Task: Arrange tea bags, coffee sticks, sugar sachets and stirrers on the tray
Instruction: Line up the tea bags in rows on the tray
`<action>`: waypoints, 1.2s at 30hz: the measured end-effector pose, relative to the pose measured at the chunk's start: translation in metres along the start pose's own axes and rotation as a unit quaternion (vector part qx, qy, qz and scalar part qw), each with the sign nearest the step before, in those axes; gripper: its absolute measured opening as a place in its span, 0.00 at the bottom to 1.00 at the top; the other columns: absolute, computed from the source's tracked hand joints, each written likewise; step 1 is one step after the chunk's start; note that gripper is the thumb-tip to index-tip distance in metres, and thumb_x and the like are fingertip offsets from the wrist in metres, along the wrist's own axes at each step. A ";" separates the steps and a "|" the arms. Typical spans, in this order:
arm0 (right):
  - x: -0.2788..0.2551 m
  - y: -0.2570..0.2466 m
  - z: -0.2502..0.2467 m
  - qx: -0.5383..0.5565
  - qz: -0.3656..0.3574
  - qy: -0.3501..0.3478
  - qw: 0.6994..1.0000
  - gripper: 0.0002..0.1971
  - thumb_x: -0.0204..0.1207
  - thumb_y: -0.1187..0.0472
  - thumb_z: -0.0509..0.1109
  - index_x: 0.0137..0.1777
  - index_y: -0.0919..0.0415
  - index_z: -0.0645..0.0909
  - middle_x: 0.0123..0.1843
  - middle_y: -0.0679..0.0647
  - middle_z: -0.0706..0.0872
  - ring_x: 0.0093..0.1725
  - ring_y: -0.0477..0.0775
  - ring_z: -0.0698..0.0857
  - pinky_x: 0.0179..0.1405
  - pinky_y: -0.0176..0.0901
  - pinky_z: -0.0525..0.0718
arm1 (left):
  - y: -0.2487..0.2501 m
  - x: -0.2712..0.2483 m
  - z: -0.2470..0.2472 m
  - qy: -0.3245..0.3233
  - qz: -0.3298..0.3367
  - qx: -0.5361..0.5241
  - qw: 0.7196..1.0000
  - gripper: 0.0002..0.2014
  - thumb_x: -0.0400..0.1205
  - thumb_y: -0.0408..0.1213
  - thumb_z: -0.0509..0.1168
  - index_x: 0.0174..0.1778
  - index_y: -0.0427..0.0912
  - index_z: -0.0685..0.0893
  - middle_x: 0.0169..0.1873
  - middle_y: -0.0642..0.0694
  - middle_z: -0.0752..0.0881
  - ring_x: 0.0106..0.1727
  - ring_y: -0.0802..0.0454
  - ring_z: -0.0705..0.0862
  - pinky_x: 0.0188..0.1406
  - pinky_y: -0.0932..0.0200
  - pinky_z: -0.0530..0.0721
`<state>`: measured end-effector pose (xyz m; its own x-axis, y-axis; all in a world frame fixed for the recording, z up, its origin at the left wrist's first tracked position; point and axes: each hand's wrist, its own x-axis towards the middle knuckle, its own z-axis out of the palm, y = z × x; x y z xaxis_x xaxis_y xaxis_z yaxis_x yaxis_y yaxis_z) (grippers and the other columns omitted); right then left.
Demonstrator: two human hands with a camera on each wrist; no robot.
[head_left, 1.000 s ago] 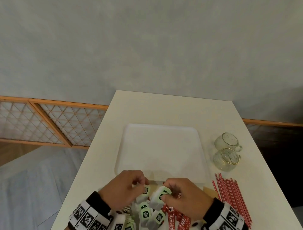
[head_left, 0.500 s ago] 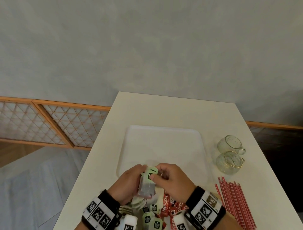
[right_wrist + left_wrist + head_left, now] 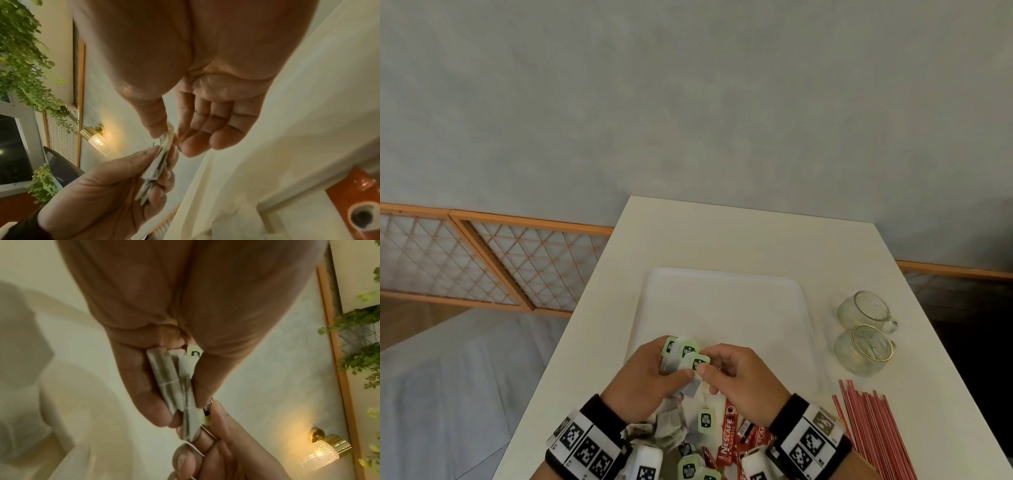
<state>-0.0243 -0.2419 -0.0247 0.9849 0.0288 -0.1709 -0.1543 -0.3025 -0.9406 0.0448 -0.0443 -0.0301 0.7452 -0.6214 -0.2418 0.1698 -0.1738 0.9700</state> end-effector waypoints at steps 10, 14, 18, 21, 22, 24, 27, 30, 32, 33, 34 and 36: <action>0.029 0.004 -0.014 0.005 0.009 0.018 1.000 0.10 0.83 0.56 0.74 0.41 0.58 0.83 0.35 0.54 0.90 0.36 0.49 0.88 0.43 0.41 0.84 | 0.007 0.020 -0.017 0.045 0.004 0.023 0.999 0.08 0.83 0.29 0.70 0.58 0.36 0.84 0.44 0.34 0.90 0.41 0.46 0.89 0.43 0.46 0.90; 0.043 0.008 -0.012 0.021 0.021 -0.001 1.000 0.09 0.83 0.60 0.73 0.47 0.66 0.83 0.35 0.52 0.89 0.35 0.50 0.87 0.38 0.36 0.81 | 0.006 0.029 -0.019 0.046 0.007 0.044 0.998 0.07 0.83 0.28 0.70 0.57 0.37 0.84 0.44 0.36 0.90 0.39 0.48 0.87 0.38 0.53 0.88; 0.066 0.014 -0.017 -0.024 0.032 -0.017 0.999 0.10 0.83 0.59 0.73 0.48 0.67 0.82 0.35 0.52 0.89 0.34 0.48 0.88 0.37 0.36 0.81 | 0.004 0.040 -0.025 0.062 -0.009 0.040 0.997 0.08 0.83 0.27 0.69 0.57 0.38 0.84 0.41 0.38 0.90 0.37 0.49 0.87 0.37 0.53 0.87; 0.094 0.015 -0.025 -0.073 0.031 -0.007 0.997 0.10 0.81 0.58 0.74 0.40 0.60 0.80 0.33 0.56 0.88 0.32 0.48 0.86 0.38 0.39 0.81 | 0.005 0.046 -0.036 0.076 -0.033 0.019 0.996 0.08 0.83 0.24 0.68 0.56 0.37 0.84 0.40 0.41 0.90 0.37 0.47 0.86 0.38 0.50 0.85; 0.106 0.015 -0.026 -0.079 0.031 0.004 0.996 0.12 0.81 0.58 0.75 0.37 0.56 0.78 0.30 0.53 0.86 0.31 0.49 0.85 0.38 0.39 0.81 | 0.006 0.049 -0.039 0.080 -0.038 0.008 0.996 0.08 0.83 0.23 0.66 0.56 0.36 0.83 0.41 0.40 0.89 0.37 0.47 0.86 0.38 0.50 0.85; 0.133 0.011 -0.027 -0.086 0.034 0.027 0.995 0.16 0.81 0.61 0.75 0.34 0.52 0.75 0.29 0.46 0.83 0.30 0.49 0.84 0.36 0.36 0.79 | 0.008 0.053 -0.047 0.086 -0.047 -0.008 0.995 0.08 0.84 0.22 0.64 0.57 0.35 0.82 0.42 0.40 0.89 0.37 0.46 0.86 0.37 0.51 0.85; 0.175 0.007 -0.026 -0.088 0.051 0.033 0.994 0.12 0.81 0.61 0.74 0.39 0.64 0.78 0.31 0.52 0.85 0.33 0.50 0.86 0.35 0.40 0.81 | 0.009 0.062 -0.060 0.100 -0.059 -0.021 0.993 0.09 0.84 0.21 0.63 0.58 0.35 0.82 0.42 0.41 0.90 0.38 0.46 0.85 0.38 0.52 0.85; 0.214 0.006 -0.018 -0.085 0.069 0.035 0.993 0.12 0.80 0.60 0.74 0.43 0.70 0.79 0.31 0.55 0.86 0.34 0.53 0.86 0.41 0.52 0.88 | 0.007 0.071 -0.072 0.112 -0.072 -0.029 0.991 0.09 0.85 0.22 0.62 0.58 0.35 0.82 0.44 0.41 0.90 0.39 0.46 0.86 0.41 0.50 0.87; 0.236 0.007 -0.009 -0.078 0.078 0.038 0.993 0.10 0.79 0.60 0.75 0.39 0.55 0.79 0.27 0.49 0.84 0.35 0.56 0.87 0.43 0.54 0.89 | 0.005 0.075 -0.077 0.121 -0.077 -0.027 0.989 0.07 0.86 0.24 0.62 0.57 0.33 0.82 0.44 0.40 0.89 0.39 0.47 0.87 0.41 0.52 0.88; 0.245 0.009 -0.003 -0.081 0.078 0.041 0.993 0.09 0.78 0.59 0.76 0.40 0.51 0.79 0.27 0.48 0.85 0.35 0.55 0.88 0.45 0.54 0.91 | 0.004 0.076 -0.079 0.124 -0.079 -0.024 0.989 0.06 0.86 0.24 0.62 0.57 0.32 0.82 0.43 0.39 0.87 0.38 0.48 0.88 0.41 0.53 0.88; 0.252 0.009 0.002 -0.091 0.084 0.040 0.991 0.07 0.78 0.58 0.77 0.43 0.51 0.81 0.28 0.50 0.87 0.34 0.54 0.88 0.47 0.54 0.92 | 0.003 0.078 -0.081 0.126 -0.082 -0.023 0.988 0.06 0.87 0.24 0.62 0.57 0.32 0.82 0.41 0.38 0.86 0.38 0.48 0.88 0.42 0.53 0.89; 0.262 0.011 0.011 -0.105 0.095 0.049 0.989 0.05 0.78 0.59 0.77 0.48 0.56 0.84 0.32 0.54 0.90 0.30 0.51 0.87 0.47 0.51 0.92 | -0.001 0.080 -0.084 0.130 -0.086 -0.025 0.988 0.07 0.87 0.24 0.60 0.58 0.32 0.81 0.40 0.39 0.83 0.37 0.48 0.88 0.43 0.52 0.90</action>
<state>0.2312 -0.2274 -0.0827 0.9441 -0.1374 -0.2996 -0.3279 -0.4843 -0.8111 0.1582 -0.0296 -0.0478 0.8413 -0.3684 -0.3955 0.3350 -0.2187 0.9165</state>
